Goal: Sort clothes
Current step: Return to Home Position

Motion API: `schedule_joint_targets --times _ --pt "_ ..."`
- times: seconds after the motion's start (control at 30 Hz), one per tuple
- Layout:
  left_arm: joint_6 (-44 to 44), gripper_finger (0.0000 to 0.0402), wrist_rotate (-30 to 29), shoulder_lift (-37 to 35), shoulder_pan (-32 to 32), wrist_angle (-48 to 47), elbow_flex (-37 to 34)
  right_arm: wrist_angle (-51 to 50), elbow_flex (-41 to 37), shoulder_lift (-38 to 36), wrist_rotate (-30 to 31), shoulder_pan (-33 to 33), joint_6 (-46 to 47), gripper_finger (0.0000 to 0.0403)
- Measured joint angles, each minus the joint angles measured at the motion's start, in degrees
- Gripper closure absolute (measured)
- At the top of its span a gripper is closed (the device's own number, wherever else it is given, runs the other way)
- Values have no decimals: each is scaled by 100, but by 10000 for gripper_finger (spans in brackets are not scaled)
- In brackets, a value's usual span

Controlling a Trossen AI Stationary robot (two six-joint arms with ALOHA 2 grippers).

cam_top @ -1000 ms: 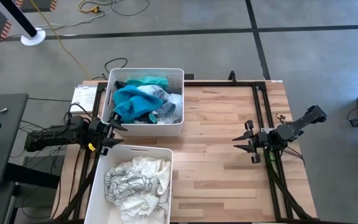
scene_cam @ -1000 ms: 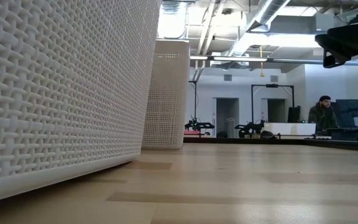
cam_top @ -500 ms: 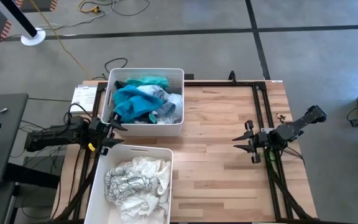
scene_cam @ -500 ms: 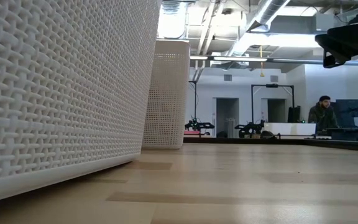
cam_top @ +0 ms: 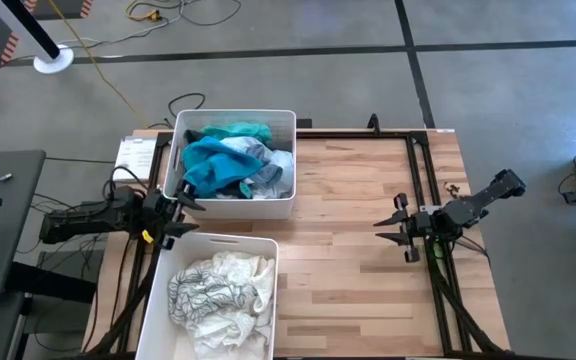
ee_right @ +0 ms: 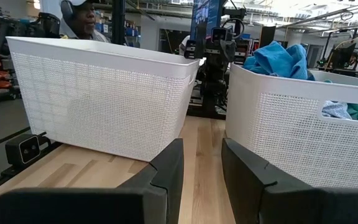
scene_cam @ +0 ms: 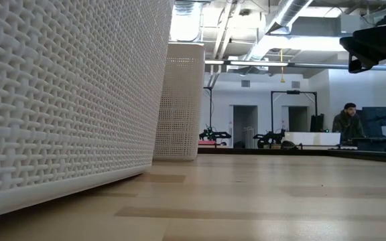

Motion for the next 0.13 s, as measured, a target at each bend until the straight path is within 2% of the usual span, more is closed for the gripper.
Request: schedule_joint_targets --times 0.13 --pt "163 199 -2 0 4 -20 0 1 1 -2 0 0 0 280"
